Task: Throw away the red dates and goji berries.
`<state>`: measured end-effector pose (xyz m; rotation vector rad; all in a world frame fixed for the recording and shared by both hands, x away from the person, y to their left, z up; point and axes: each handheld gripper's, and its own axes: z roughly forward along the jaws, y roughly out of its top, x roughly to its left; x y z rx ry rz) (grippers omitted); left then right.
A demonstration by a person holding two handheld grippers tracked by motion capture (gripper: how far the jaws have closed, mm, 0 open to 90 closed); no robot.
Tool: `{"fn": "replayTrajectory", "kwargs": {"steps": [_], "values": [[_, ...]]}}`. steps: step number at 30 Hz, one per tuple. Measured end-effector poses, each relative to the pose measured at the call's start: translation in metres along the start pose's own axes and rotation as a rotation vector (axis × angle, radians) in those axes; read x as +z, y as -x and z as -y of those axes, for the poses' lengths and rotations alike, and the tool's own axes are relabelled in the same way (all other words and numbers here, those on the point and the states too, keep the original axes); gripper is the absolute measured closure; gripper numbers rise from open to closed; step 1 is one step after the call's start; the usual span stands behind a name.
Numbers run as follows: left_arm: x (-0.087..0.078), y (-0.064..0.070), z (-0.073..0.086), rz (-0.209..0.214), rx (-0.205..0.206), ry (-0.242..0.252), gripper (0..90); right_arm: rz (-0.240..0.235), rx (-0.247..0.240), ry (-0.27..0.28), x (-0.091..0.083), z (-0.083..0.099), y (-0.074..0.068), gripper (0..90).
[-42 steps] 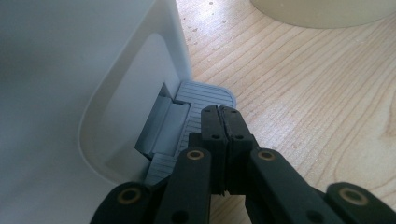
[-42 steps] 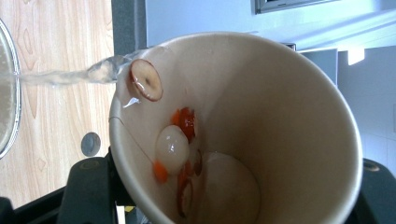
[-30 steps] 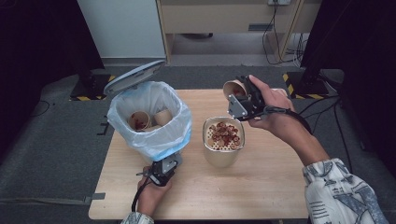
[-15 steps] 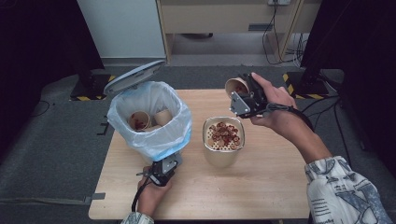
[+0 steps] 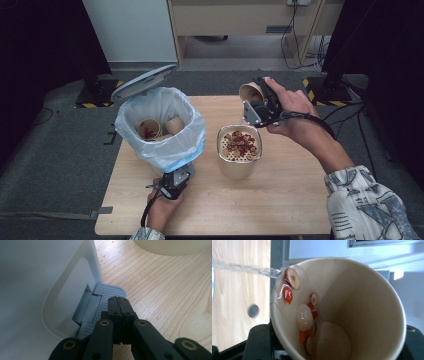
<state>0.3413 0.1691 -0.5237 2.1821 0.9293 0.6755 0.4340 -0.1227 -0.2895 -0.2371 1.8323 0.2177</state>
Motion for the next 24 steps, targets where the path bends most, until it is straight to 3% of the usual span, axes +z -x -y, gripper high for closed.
{"fn": "replayTrajectory", "kwargs": {"steps": [6, 7, 8, 10, 19, 24], "values": [[0.0000, 0.0000, 0.0000, 0.000, 0.001, 0.000, 88.5, 0.027, -0.141, -0.043, 0.0005, -0.0080, -0.0044, 33.7], [0.0000, 0.0000, 0.0000, 0.000, 0.001, 0.000, 88.5, 0.027, -0.141, -0.043, 0.0005, -0.0080, -0.0044, 33.7], [0.0001, 0.0000, 0.0000, 0.001, 0.001, 0.000, 88.5, 0.030, -0.179, -0.055, 0.0008, -0.0092, -0.0058, 33.7], [0.0003, -0.0001, 0.0001, 0.001, -0.001, 0.003, 88.5, 0.040, -0.202, -0.067, 0.0000, -0.0098, -0.0063, 33.7], [0.0000, 0.0001, -0.0001, 0.000, 0.001, 0.000, 88.5, 0.063, -0.241, -0.077, -0.0007, -0.0080, -0.0038, 33.7], [0.0001, 0.0002, -0.0001, 0.000, 0.000, 0.000, 88.5, 0.052, -0.253, -0.068, -0.0017, -0.0111, -0.0054, 33.7]]}}
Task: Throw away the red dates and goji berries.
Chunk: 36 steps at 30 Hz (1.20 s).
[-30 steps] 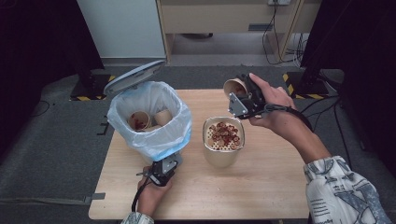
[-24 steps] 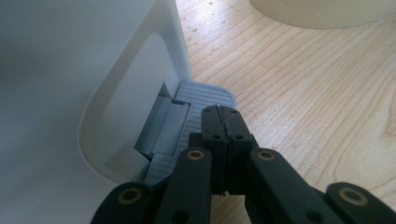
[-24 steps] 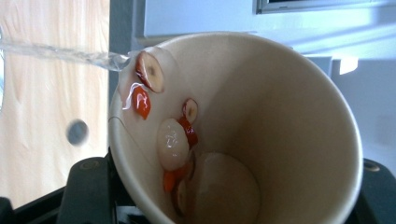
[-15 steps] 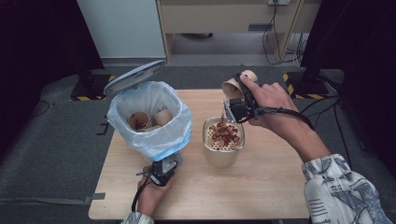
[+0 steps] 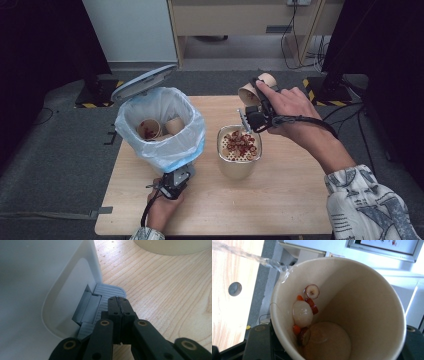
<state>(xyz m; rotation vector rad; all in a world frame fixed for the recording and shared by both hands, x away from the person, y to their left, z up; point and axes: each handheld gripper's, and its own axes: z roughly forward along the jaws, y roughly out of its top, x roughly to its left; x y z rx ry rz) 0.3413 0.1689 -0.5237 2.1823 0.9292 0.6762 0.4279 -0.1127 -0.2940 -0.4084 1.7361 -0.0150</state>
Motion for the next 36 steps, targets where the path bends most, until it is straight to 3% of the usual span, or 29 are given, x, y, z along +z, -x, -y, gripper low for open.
{"fn": "replayTrajectory", "kwargs": {"steps": [7, 8, 11, 13, 14, 19, 36], "values": [[0.000, -0.001, 0.000, 0.004, -0.002, 0.000, 88.6, 0.030, 0.005, -0.022, 0.002, 0.004, 0.002, 33.7], [0.000, 0.000, 0.000, 0.002, 0.000, 0.001, 88.6, 0.006, -0.072, -0.001, 0.002, -0.006, -0.007, 33.8], [0.000, 0.000, 0.000, 0.001, 0.000, -0.001, 88.6, -0.007, -0.123, 0.000, 0.004, -0.010, -0.012, 33.8], [0.000, 0.000, 0.000, 0.000, 0.000, 0.000, 88.6, 0.002, -0.095, -0.008, 0.005, -0.007, -0.009, 33.8], [0.000, 0.000, 0.000, 0.002, 0.000, 0.000, 88.6, 0.020, -0.054, -0.024, 0.005, 0.000, -0.003, 33.8], [0.000, 0.000, 0.000, 0.000, 0.000, 0.000, 88.6, 0.011, -0.083, -0.014, 0.003, -0.003, -0.006, 33.8], [0.000, 0.000, 0.000, 0.001, 0.001, 0.001, 88.7, 0.023, -0.075, -0.001, 0.001, -0.004, -0.006, 33.8]]}}
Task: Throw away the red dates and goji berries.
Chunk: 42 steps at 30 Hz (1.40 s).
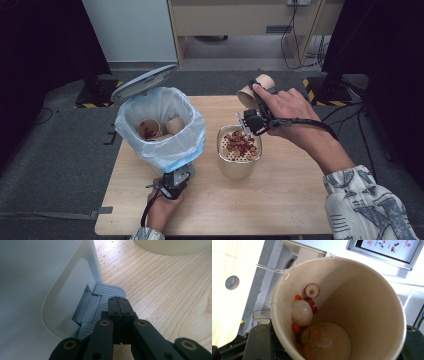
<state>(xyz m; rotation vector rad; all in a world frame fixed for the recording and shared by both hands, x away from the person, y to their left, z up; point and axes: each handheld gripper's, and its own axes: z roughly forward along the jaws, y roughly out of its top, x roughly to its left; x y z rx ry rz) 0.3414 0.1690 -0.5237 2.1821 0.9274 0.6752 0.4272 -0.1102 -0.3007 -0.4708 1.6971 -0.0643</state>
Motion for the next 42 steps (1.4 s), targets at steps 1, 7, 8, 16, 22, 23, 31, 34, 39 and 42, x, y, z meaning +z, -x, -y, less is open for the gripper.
{"fn": "replayTrajectory", "kwargs": {"steps": [1, 7, 8, 16, 22, 23, 31, 34, 39, 42], "values": [[0.000, 0.000, 0.000, 0.000, 0.000, 0.000, 88.7, 0.000, 0.001, 0.000, 0.000, 0.000, 0.000, 33.7], [0.000, 0.000, 0.000, 0.001, 0.001, 0.000, 88.7, 0.001, 0.008, -0.004, -0.001, 0.002, 0.000, 33.8], [0.000, 0.000, 0.000, 0.001, 0.000, 0.000, 88.7, 0.002, 0.011, -0.004, -0.001, 0.002, -0.001, 33.7], [0.000, 0.000, 0.000, 0.000, 0.002, -0.001, 88.7, 0.038, 0.063, -0.029, -0.002, 0.013, 0.010, 34.1], [0.000, 0.000, 0.000, -0.001, 0.000, -0.001, 88.7, -0.061, -0.193, 0.012, 0.006, -0.022, -0.030, 34.8], [0.000, 0.000, 0.000, -0.001, -0.001, -0.001, 88.7, -0.054, -0.160, 0.001, 0.007, -0.019, -0.026, 34.7], [0.000, 0.000, 0.000, 0.002, -0.004, -0.003, 88.7, -0.066, -0.138, -0.001, 0.008, -0.019, -0.029, 34.4], [0.000, 0.000, 0.000, 0.002, -0.004, 0.001, 88.7, -0.075, -0.125, 0.013, 0.007, -0.020, -0.030, 34.5], [0.000, 0.000, 0.000, 0.001, -0.004, 0.001, 88.7, -0.049, -0.064, 0.019, 0.006, -0.016, -0.023, 34.3], [0.000, 0.000, 0.000, 0.001, -0.003, 0.001, 88.7, -0.050, -0.030, 0.028, 0.004, -0.014, -0.020, 34.0]]}}
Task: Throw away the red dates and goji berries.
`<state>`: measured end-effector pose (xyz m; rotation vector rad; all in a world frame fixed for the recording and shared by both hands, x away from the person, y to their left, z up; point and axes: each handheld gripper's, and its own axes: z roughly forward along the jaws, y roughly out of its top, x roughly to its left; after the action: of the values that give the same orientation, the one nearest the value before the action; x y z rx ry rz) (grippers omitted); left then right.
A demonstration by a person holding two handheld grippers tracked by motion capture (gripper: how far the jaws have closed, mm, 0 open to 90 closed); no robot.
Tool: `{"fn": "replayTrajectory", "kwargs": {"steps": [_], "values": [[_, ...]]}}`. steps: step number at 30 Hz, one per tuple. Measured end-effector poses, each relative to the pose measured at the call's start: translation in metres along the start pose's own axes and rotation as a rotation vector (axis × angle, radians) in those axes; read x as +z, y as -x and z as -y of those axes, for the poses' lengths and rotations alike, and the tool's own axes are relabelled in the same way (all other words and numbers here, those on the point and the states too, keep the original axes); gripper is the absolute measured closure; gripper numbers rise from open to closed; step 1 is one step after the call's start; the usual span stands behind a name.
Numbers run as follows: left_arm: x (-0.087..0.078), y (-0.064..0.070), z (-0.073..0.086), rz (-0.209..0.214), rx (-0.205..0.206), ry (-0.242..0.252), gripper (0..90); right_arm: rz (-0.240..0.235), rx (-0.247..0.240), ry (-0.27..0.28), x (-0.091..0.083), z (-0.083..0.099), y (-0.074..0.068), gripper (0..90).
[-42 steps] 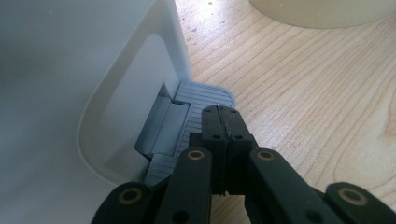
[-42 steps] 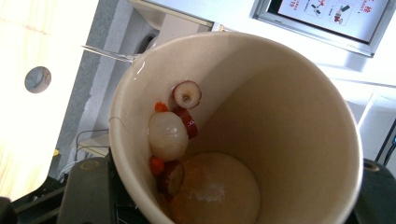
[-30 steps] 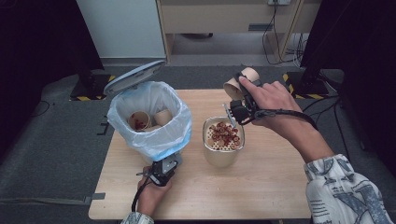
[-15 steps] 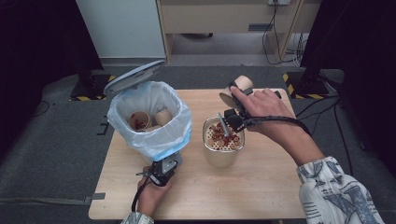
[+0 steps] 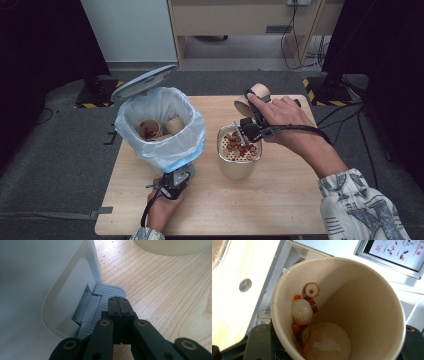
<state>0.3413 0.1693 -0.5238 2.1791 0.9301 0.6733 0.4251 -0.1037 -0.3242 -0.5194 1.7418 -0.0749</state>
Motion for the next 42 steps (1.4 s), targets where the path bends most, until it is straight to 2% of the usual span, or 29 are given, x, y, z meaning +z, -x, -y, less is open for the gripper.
{"fn": "replayTrajectory", "kwargs": {"steps": [1, 2, 5, 8, 11, 17, 19, 21, 23, 24, 26, 29, 31, 36, 37, 38, 42], "values": [[0.000, 0.000, 0.000, 0.001, -0.001, 0.000, 88.7, -0.005, 0.027, 0.007, -0.001, 0.002, 0.001, 33.9], [0.000, 0.000, 0.000, 0.001, -0.001, 0.000, 88.7, -0.005, 0.027, 0.007, -0.001, 0.002, 0.001, 33.9], [0.000, 0.000, 0.000, 0.001, 0.000, 0.000, 88.7, -0.012, 0.081, 0.010, 0.001, 0.006, 0.001, 33.8], [0.000, 0.000, 0.000, 0.003, 0.000, -0.001, 88.7, -0.040, 0.125, 0.019, 0.002, 0.008, -0.001, 33.8], [0.000, 0.000, 0.000, 0.002, -0.001, -0.002, 88.7, -0.063, 0.195, 0.047, 0.004, 0.010, -0.003, 33.7], [0.000, 0.000, 0.000, 0.002, 0.000, 0.001, 88.7, -0.121, 0.367, 0.100, 0.009, 0.015, -0.006, 33.7], [0.000, 0.000, 0.000, 0.002, -0.001, -0.001, 88.7, -0.136, 0.385, 0.101, 0.010, 0.017, -0.006, 33.7], [0.000, 0.000, 0.000, 0.002, 0.001, -0.003, 88.7, -0.156, 0.427, 0.110, 0.013, 0.020, -0.008, 33.8], [0.000, 0.000, 0.000, 0.004, -0.008, 0.005, 88.7, -0.163, 0.439, 0.116, 0.014, 0.021, -0.008, 33.7], [0.000, 0.000, 0.000, 0.004, -0.007, 0.006, 88.7, -0.182, 0.486, 0.123, 0.016, 0.023, -0.010, 33.7], [0.000, 0.000, 0.000, 0.005, -0.007, 0.004, 88.7, -0.188, 0.499, 0.128, 0.017, 0.025, -0.011, 33.8], [0.000, 0.000, 0.000, 0.005, -0.008, 0.004, 88.7, -0.215, 0.579, 0.146, 0.019, 0.029, -0.013, 33.9], [0.000, 0.000, 0.000, 0.005, -0.008, 0.005, 88.7, -0.227, 0.613, 0.153, 0.019, 0.033, -0.014, 33.9], [0.000, 0.000, 0.000, 0.007, -0.009, 0.004, 88.7, -0.260, 0.739, 0.182, 0.021, 0.043, -0.015, 33.9], [-0.001, -0.001, 0.000, 0.004, 0.004, -0.006, 88.7, -0.274, 0.786, 0.192, 0.021, 0.048, -0.016, 33.9], [0.000, -0.001, 0.000, 0.005, 0.002, -0.005, 88.7, -0.274, 0.786, 0.192, 0.021, 0.048, -0.016, 33.9], [0.000, -0.001, 0.000, 0.005, 0.001, -0.003, 88.7, -0.299, 0.864, 0.214, 0.022, 0.056, -0.019, 33.8]]}}
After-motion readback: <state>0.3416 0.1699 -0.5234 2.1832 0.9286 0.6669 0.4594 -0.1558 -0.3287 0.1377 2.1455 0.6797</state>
